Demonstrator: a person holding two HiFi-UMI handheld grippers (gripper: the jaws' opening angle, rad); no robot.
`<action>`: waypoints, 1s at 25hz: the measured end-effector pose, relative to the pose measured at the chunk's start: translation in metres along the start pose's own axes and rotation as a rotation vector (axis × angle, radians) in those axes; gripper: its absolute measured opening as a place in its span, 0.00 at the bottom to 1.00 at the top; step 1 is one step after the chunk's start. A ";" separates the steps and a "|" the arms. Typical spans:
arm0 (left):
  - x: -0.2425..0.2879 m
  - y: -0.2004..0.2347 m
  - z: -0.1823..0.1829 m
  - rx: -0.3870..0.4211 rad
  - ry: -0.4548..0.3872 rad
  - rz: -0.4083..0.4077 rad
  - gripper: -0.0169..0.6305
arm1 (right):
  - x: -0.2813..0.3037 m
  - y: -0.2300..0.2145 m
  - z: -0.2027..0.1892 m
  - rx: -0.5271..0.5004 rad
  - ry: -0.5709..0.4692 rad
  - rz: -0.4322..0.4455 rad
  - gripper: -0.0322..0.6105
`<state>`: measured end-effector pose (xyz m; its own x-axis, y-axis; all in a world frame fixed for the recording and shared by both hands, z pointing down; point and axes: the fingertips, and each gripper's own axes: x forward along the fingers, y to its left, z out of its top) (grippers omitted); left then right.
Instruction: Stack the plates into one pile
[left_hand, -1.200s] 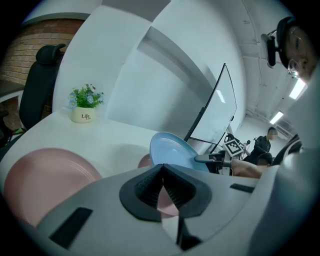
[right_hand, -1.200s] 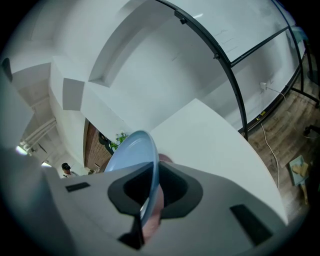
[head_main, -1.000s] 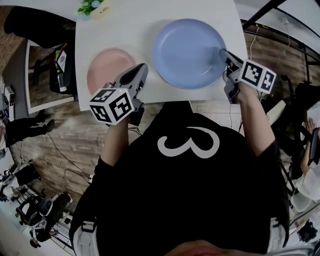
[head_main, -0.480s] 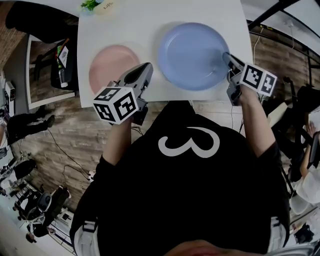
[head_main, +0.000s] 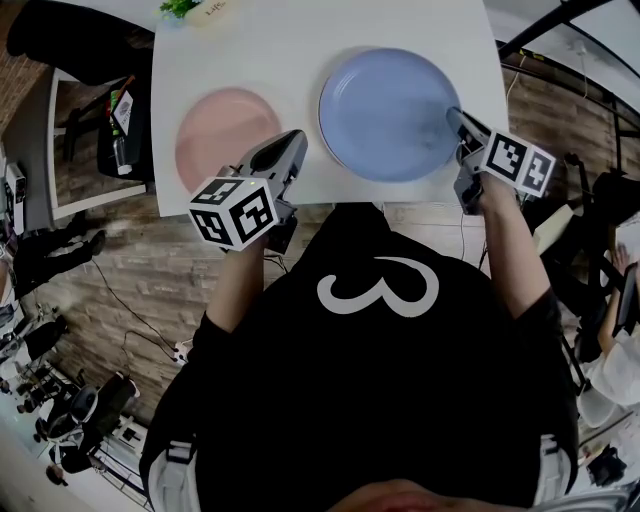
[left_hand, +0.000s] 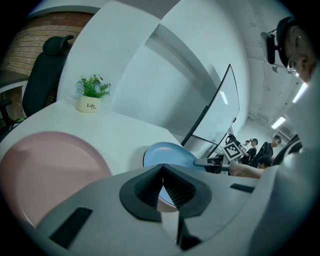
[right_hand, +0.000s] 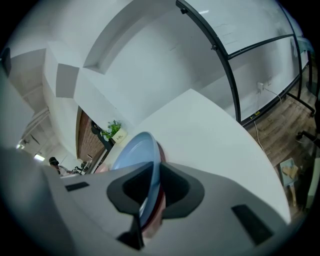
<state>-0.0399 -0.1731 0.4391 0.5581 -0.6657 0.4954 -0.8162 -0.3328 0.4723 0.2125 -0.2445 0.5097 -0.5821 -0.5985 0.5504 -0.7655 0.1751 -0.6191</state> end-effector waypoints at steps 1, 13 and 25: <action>0.000 0.001 0.000 -0.001 0.000 0.000 0.05 | 0.000 0.000 0.000 -0.009 0.003 -0.005 0.13; -0.005 0.006 -0.007 -0.004 0.002 -0.008 0.05 | 0.000 0.008 -0.005 -0.183 0.019 -0.077 0.26; -0.013 0.017 -0.003 0.000 0.009 -0.039 0.05 | -0.003 0.007 -0.003 -0.263 0.007 -0.201 0.38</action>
<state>-0.0610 -0.1679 0.4431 0.5910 -0.6459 0.4833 -0.7937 -0.3588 0.4912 0.2081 -0.2390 0.5061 -0.4137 -0.6362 0.6512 -0.9091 0.2510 -0.3323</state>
